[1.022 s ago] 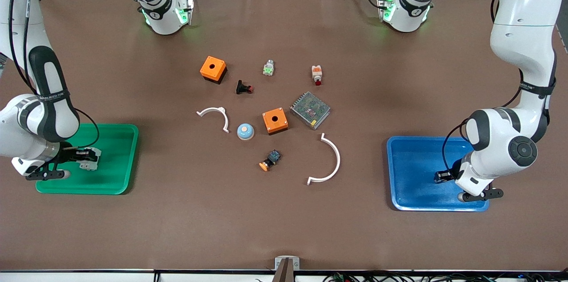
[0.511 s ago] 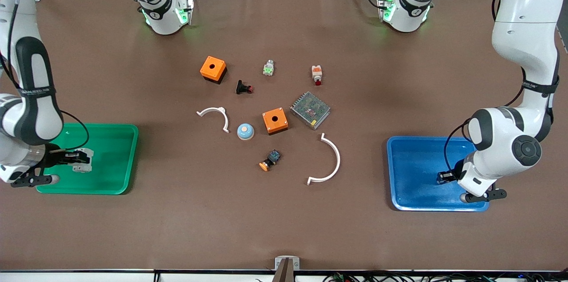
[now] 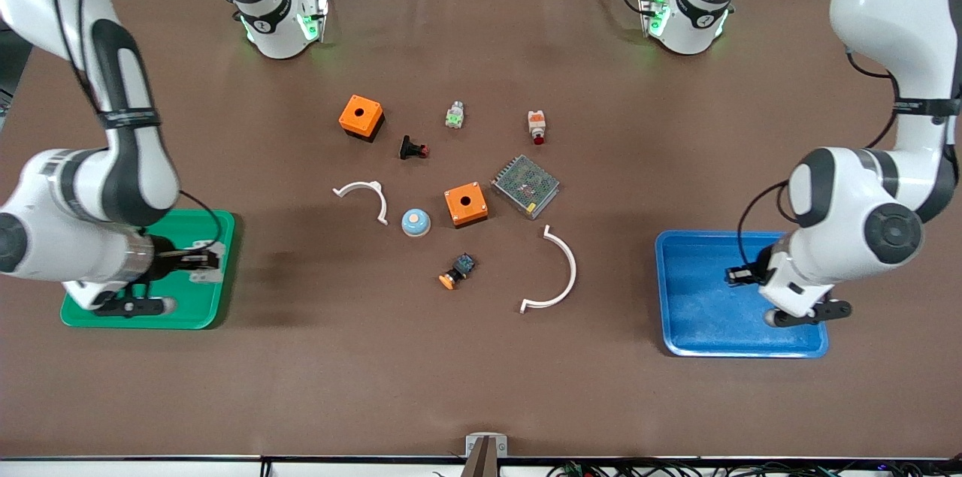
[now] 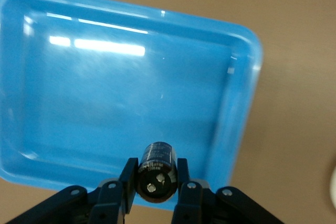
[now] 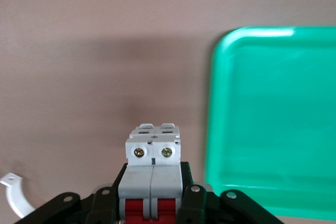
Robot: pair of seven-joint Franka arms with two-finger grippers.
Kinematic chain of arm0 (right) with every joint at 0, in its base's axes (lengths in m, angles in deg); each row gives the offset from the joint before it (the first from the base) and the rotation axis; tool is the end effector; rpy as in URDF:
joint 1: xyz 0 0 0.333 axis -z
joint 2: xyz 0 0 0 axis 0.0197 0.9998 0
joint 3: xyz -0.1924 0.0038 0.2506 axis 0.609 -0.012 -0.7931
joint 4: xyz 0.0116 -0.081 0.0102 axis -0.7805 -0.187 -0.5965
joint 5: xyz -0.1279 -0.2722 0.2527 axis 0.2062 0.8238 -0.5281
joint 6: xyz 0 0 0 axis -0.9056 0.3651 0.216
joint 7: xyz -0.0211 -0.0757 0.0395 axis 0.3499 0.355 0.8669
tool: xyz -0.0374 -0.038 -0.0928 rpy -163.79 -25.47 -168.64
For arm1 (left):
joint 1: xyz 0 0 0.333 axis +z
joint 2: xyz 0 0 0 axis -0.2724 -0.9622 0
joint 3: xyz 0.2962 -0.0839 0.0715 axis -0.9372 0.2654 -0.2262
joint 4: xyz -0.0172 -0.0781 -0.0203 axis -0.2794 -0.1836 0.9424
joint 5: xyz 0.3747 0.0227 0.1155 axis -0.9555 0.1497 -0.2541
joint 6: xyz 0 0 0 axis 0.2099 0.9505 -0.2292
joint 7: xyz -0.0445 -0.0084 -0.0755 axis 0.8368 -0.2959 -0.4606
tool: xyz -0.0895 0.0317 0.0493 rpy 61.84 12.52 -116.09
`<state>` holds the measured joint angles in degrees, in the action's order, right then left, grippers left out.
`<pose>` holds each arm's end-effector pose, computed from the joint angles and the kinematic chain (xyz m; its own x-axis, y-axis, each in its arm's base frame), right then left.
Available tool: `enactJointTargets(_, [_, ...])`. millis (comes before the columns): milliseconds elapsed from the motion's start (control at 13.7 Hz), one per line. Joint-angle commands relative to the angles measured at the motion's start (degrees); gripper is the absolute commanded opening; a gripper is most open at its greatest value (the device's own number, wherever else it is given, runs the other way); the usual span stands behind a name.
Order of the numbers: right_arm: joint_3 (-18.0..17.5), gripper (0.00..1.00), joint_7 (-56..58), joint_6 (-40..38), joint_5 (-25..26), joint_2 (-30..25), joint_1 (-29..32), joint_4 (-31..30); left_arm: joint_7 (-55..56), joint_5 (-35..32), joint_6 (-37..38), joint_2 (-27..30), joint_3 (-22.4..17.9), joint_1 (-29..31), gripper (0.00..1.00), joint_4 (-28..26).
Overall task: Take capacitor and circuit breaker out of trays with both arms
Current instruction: 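Lift the breaker with the right gripper while the left gripper lifts the capacitor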
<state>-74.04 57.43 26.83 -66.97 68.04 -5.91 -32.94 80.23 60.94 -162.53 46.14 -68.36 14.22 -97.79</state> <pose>0.6716 0.0211 0.3161 0.9861 -0.0121 -0.1656 -0.0257 -0.9965 -0.0799 0.6802 -0.0895 0.3224 0.9824 0.1810 -0.0464 0.1817 -0.9833 0.0125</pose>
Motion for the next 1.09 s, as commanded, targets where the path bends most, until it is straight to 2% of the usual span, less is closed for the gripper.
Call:
enactJointTargets(0, [0.47,0.01,-9.61,3.03,-0.12,-2.31,-5.83,-4.63,10.51,0.87,-0.72,0.91,1.87,-4.02,0.01,-1.93])
enactJointTargets(146, [0.47,0.01,-15.59,6.45,-0.12,-2.22,-10.49,-6.48,19.29,1.40,-3.44,-0.15,4.41,-6.66,0.01,-1.49])
enactJointTargets(511, [0.46,0.01,-23.09,13.22,-0.48,-0.56,-16.66,-7.37,35.75,0.96,-11.09,-6.64,4.60,-16.68,0.01,1.84])
enactJointTargets(803, [0.47,0.01,-25.12,18.15,-0.48,2.60,-18.77,-7.37,43.23,0.79,-15.23,-12.79,4.07,-21.95,0.02,7.11])
enactJointTargets(1022, [0.47,0.03,-24.59,21.66,-0.39,5.42,-19.04,-7.19,43.59,0.52,-15.49,-14.47,3.63,-23.63,0.03,8.09])
